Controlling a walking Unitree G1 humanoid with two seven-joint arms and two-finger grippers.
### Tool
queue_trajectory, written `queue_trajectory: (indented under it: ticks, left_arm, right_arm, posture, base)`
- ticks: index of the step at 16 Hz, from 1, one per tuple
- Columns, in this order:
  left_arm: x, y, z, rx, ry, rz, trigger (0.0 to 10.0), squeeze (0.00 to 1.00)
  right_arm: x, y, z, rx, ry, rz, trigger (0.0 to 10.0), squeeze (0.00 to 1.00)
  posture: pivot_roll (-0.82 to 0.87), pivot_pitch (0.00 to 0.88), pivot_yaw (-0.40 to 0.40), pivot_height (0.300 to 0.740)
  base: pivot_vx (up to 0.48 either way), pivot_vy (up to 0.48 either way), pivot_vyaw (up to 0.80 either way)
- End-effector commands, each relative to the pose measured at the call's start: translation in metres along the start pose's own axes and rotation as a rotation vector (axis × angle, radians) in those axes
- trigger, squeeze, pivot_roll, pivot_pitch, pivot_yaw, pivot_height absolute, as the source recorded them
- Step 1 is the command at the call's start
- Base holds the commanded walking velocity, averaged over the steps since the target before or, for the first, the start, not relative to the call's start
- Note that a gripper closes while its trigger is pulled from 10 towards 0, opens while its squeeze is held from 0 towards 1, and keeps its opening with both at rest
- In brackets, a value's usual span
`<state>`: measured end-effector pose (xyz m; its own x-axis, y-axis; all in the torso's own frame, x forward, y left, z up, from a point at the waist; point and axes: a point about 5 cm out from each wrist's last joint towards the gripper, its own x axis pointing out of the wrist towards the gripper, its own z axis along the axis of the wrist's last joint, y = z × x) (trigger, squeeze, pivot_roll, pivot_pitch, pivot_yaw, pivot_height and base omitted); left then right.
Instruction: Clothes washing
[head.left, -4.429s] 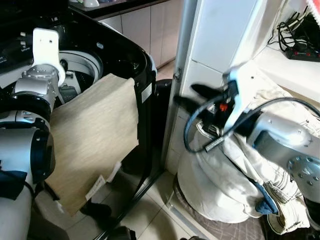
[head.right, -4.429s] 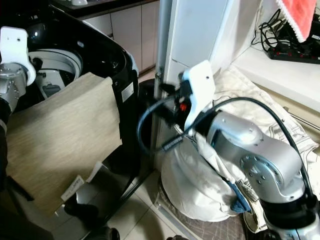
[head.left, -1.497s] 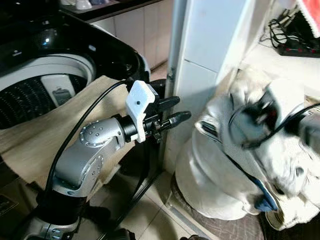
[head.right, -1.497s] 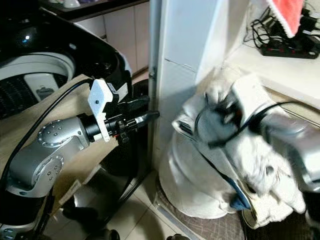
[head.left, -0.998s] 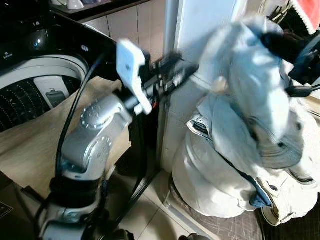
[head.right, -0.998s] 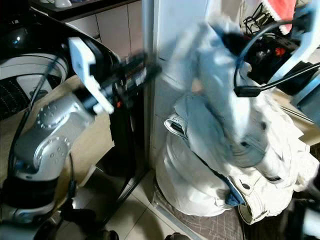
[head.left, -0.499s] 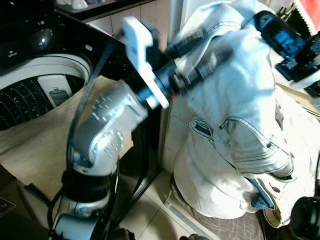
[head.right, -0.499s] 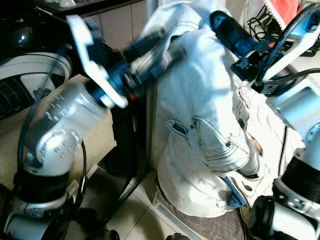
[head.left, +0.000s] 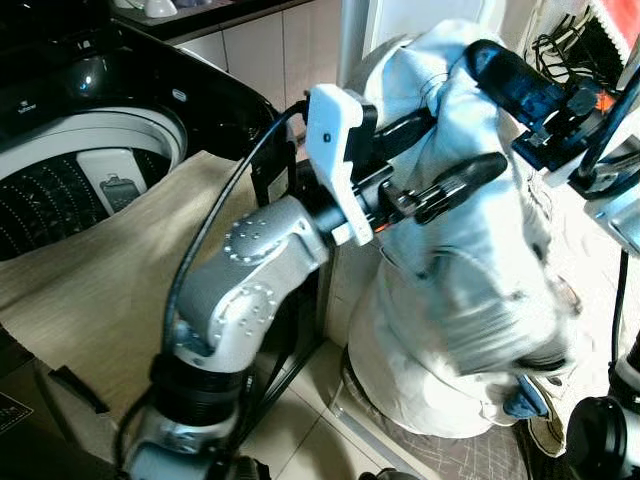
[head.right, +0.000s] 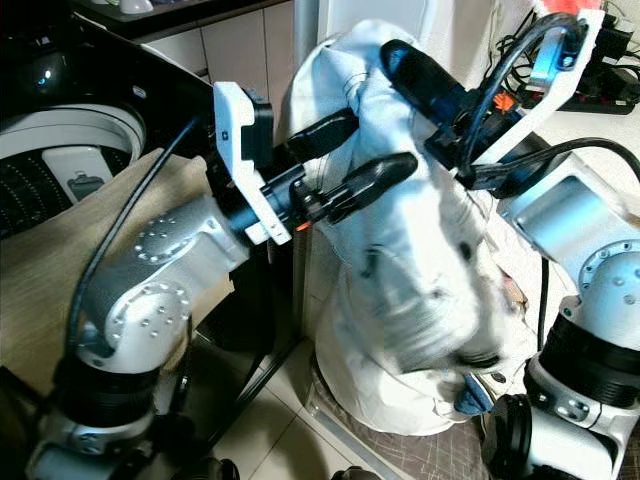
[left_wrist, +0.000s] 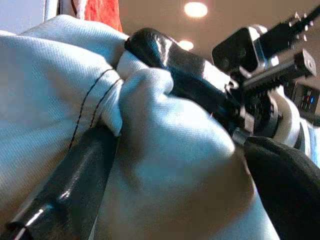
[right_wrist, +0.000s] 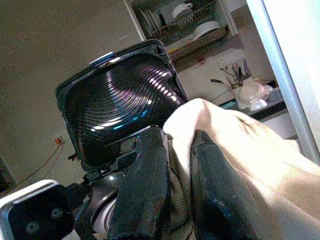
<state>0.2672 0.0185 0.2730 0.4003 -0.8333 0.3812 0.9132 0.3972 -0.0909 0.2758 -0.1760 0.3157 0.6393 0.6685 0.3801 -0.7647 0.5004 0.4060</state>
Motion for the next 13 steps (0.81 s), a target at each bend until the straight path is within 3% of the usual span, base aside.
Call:
queue_trajectory:
  ticks: [1, 2, 4, 6, 7, 9, 10, 11, 12, 13]
  left_arm:
    - [0.005, -0.008, 0.0, -0.024, -0.024, -0.043, 10.0, 1.0]
    - [0.005, -0.014, 0.003, -0.117, -0.076, -0.087, 10.0, 1.0]
    - [0.002, -0.017, 0.006, -0.212, -0.111, -0.132, 10.0, 1.0]
    - [0.001, -0.012, -0.002, -0.159, -0.027, -0.084, 10.0, 1.0]
    - [0.003, -0.009, -0.012, -0.058, 0.086, -0.039, 10.0, 1.0]
    - [0.003, -0.007, -0.018, 0.007, 0.148, -0.015, 10.0, 1.0]
    - [0.004, -0.001, -0.022, 0.057, 0.181, 0.038, 10.0, 0.0]
    - [0.004, 0.004, -0.022, 0.068, 0.183, 0.082, 5.0, 0.0]
    - [0.005, 0.005, -0.021, 0.067, 0.176, 0.096, 5.0, 0.0]
    - [0.004, 0.006, -0.019, 0.057, 0.161, 0.096, 0.0, 0.0]
  right_arm:
    - [0.003, 0.011, 0.003, -0.025, -0.017, 0.048, 0.0, 0.0]
    - [0.003, 0.011, 0.003, -0.028, -0.012, 0.044, 0.0, 0.0]
    - [0.003, 0.01, 0.002, -0.031, -0.007, 0.036, 0.0, 0.0]
    - [0.003, 0.01, 0.002, -0.036, -0.004, 0.029, 0.0, 0.0]
    - [0.004, 0.01, 0.001, -0.043, 0.0, 0.026, 0.0, 0.0]
    - [0.005, 0.011, 0.0, -0.049, 0.003, 0.026, 0.0, 0.0]
    - [0.006, 0.011, 0.0, -0.048, 0.002, 0.027, 0.0, 0.0]
    - [0.006, 0.011, 0.0, -0.049, 0.002, 0.026, 0.0, 0.0]
    - [0.006, 0.011, 0.0, -0.05, 0.002, 0.025, 0.0, 0.0]
    - [0.006, 0.011, 0.0, -0.05, 0.002, 0.024, 0.0, 0.0]
  posture:
    - [-0.12, 0.03, -0.024, 0.74]
    - [-0.13, 0.031, -0.024, 0.74]
    - [-0.13, 0.034, -0.025, 0.74]
    - [-0.12, 0.037, -0.026, 0.74]
    - [-0.12, 0.037, -0.026, 0.74]
    - [-0.12, 0.037, -0.026, 0.74]
    - [-0.12, 0.039, -0.025, 0.74]
    - [-0.12, 0.039, -0.024, 0.74]
    - [-0.12, 0.039, -0.024, 0.74]
    - [-0.12, 0.041, -0.024, 0.74]
  base:
    - [0.0, 0.0, 0.0]
    - [0.0, 0.0, 0.0]
    - [0.0, 0.0, 0.0]
    - [0.0, 0.0, 0.0]
    - [0.0, 0.0, 0.0]
    - [0.0, 0.0, 0.0]
    - [0.0, 0.0, 0.0]
    - [0.0, 0.0, 0.0]
    - [0.0, 0.0, 0.0]
    - [0.0, 0.0, 0.0]
